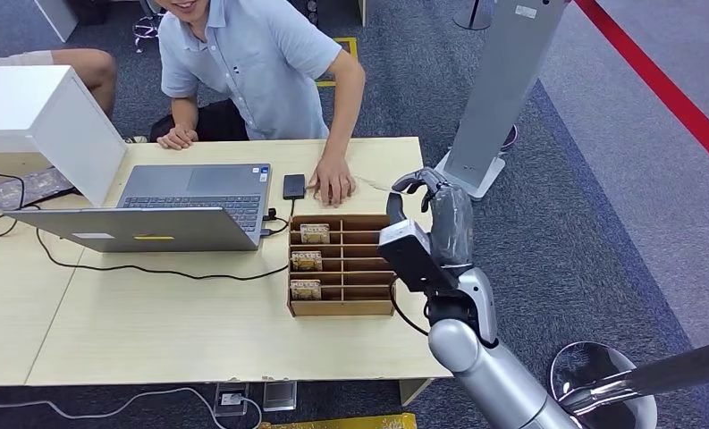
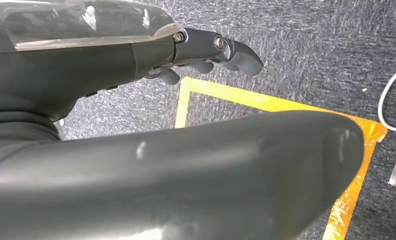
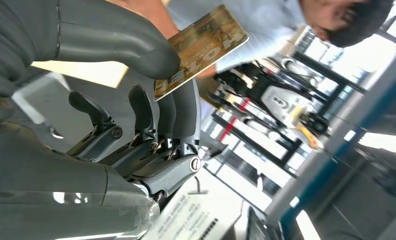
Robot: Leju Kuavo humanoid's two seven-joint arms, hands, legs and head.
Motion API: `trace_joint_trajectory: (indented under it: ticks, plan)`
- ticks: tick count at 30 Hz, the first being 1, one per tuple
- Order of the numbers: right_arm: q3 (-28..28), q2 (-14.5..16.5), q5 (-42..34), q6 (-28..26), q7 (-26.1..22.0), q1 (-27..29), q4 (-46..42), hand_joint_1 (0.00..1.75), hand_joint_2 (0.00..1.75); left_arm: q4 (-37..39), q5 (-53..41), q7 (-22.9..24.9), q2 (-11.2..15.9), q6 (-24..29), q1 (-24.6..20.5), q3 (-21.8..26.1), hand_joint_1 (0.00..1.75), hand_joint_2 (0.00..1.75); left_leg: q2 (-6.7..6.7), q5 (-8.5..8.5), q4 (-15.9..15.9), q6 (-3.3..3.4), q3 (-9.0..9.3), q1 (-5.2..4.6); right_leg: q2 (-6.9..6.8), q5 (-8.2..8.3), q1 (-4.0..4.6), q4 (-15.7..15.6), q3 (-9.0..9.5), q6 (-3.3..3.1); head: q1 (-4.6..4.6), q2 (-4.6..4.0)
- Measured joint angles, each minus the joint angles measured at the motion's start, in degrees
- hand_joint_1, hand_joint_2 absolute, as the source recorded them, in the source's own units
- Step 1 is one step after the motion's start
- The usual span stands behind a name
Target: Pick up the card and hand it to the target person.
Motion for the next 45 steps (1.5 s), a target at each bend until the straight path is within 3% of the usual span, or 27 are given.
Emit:
trace_joint_trajectory:
  ticks: [6,12,14,19,30,34,40,45]
  plan:
    - [-1.06,-0.66,-1.24,0.53,0.87,1.48,-2.97,1.64,1.75,0.00,0.02,0.00,-0.01,0.11,0.00,0.00,0.00,0.00,0.00,0.00,0.00,0.00,-0.02,0.00,0.00,0.00,0.00,0.00,0.01,0.00,-0.03,-0.01]
    - [-0.24,-0.89,0.08,13.21,15.79,-2.70,0.69,1.64,1.75,0.00,-0.60,0.31,-0.03,-0.39,-0.18,-0.47,0.00,0.00,-0.01,0.02,-0.01,0.01,-0.07,0.00,-0.03,0.01,0.00,0.01,0.03,0.00,0.03,-0.01]
    - [0.38,-0.40,0.04,16.25,17.93,-5.33,3.74,1.64,1.75,0.00,-0.87,0.28,-0.04,-0.60,-0.28,-0.89,0.00,0.00,-0.03,0.03,-0.01,0.02,-0.08,0.00,-0.05,0.01,0.00,0.02,0.02,-0.01,0.06,0.00]
    - [2.15,1.90,-0.97,18.74,18.35,-12.03,13.38,1.64,1.75,0.00,-1.15,-0.08,-0.07,-0.89,-0.57,-1.73,0.00,0.00,-0.05,0.04,-0.01,0.02,-0.11,0.00,-0.06,0.01,0.01,0.04,-0.01,-0.01,-0.01,0.00]
    - [4.19,7.45,-2.58,17.70,15.71,-21.85,32.22,1.64,1.75,0.00,-0.94,0.39,-0.07,-0.76,-0.72,-2.87,0.00,0.00,-0.04,0.04,-0.01,0.02,-0.10,0.01,-0.08,0.01,0.01,0.04,0.00,-0.01,0.07,-0.01]
    - [4.54,9.46,-2.19,16.66,14.90,-24.18,37.76,0.00,1.75,0.00,-0.51,0.39,-0.08,-0.61,-0.72,-3.11,0.00,1.75,-0.04,0.04,-0.01,0.02,-0.07,0.01,-0.07,0.01,0.01,0.05,0.00,-0.02,-0.02,-0.01]
    - [5.06,11.61,-2.41,14.72,12.54,-25.89,42.64,0.00,1.75,0.00,0.26,-0.36,-0.07,-0.85,-0.71,-3.34,0.00,1.75,-0.04,0.04,0.00,0.02,-0.08,0.01,-0.07,0.01,0.02,0.05,-0.02,-0.02,-0.02,0.01]
    - [5.11,11.94,-5.02,9.18,8.47,-25.54,43.20,0.00,1.75,0.00,1.52,-0.68,-0.07,-0.24,-0.65,-3.34,0.00,1.75,-0.04,0.04,0.00,0.02,-0.07,0.01,-0.06,0.01,0.01,0.04,-0.02,-0.02,0.04,0.00]
